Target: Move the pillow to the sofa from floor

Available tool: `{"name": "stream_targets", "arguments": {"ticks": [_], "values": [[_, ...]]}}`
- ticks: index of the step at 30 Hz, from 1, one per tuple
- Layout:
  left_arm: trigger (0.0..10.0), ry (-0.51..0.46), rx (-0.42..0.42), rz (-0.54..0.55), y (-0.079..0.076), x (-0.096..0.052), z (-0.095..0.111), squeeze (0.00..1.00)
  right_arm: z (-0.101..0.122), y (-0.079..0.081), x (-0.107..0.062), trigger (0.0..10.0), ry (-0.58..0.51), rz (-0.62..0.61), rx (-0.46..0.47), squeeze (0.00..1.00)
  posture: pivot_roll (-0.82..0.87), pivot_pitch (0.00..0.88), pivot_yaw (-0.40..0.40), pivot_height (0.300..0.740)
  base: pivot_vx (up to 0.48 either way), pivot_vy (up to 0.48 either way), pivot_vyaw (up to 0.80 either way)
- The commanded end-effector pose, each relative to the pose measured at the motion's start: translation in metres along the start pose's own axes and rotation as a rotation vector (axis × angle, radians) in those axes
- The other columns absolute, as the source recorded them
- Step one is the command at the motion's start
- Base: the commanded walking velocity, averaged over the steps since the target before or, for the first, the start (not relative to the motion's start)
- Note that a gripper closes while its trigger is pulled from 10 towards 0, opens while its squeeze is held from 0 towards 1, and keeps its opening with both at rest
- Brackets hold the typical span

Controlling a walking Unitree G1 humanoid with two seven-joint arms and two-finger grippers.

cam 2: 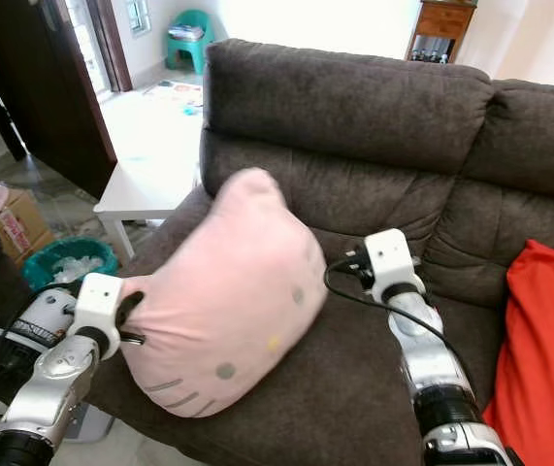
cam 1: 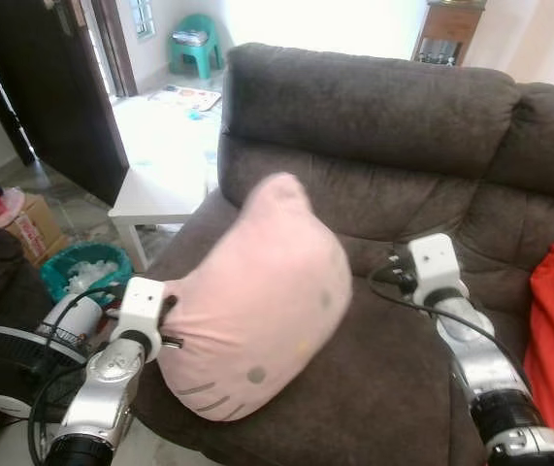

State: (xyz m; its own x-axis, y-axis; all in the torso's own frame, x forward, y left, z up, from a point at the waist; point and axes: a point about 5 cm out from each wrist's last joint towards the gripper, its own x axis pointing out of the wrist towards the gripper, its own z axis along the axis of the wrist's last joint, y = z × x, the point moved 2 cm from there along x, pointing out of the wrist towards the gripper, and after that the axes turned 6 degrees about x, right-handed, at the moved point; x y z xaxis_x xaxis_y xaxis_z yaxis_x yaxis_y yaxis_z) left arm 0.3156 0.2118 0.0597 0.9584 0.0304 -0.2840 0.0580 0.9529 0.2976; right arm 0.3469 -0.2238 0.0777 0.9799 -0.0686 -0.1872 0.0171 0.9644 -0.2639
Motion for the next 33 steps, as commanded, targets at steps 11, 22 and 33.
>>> {"name": "stream_targets", "arguments": {"ticks": [11, 22, 33], "values": [[10.0, -0.059, -0.024, -0.398, -0.066, -0.004, 0.002, 0.0, -0.123, 0.011, -0.058, 10.0, 0.378, -0.087, 0.072, 0.0, 0.11, 0.0, -0.053, 0.74, 0.0, 0.0, 0.0], [10.0, -0.188, 0.016, -0.346, -0.052, 0.007, 0.029, 0.0, -0.173, 0.037, -0.103, 10.0, 0.542, -0.064, 0.116, 0.0, 0.1, 0.0, -0.05, 0.74, 0.0, 0.0, 0.0], [10.0, -0.395, 0.012, -0.178, -0.046, 0.001, 0.063, 0.0, -0.207, 0.051, -0.143, 10.0, 0.743, -0.067, 0.24, 0.0, 0.1, 0.0, -0.054, 0.74, 0.0, 0.0, 0.0]]}}
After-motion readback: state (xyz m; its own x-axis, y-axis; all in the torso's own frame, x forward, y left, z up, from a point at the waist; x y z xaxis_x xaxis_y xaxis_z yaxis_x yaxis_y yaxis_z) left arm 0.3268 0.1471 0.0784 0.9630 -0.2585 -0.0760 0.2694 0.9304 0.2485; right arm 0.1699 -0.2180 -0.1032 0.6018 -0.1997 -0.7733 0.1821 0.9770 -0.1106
